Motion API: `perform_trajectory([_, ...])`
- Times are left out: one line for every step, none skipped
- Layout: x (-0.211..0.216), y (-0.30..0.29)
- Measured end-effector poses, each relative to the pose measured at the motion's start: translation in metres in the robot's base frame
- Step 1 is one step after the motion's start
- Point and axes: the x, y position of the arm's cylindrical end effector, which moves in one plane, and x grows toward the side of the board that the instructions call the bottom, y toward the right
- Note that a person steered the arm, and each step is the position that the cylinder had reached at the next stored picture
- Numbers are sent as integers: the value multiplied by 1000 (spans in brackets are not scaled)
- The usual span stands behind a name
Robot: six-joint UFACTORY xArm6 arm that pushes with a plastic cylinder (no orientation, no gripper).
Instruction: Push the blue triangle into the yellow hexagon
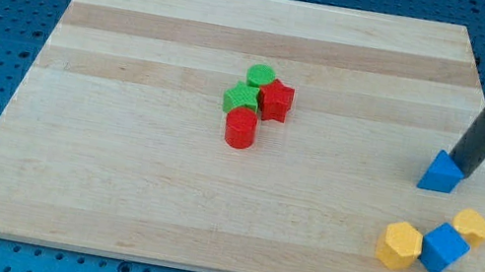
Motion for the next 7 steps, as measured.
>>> perform_trajectory([-7, -10])
perform_trajectory([-13, -25])
perform_trajectory([6, -35])
perform_trajectory([36, -43])
perform_trajectory([64, -47])
perform_trajectory([54, -54])
perform_trajectory([36, -82])
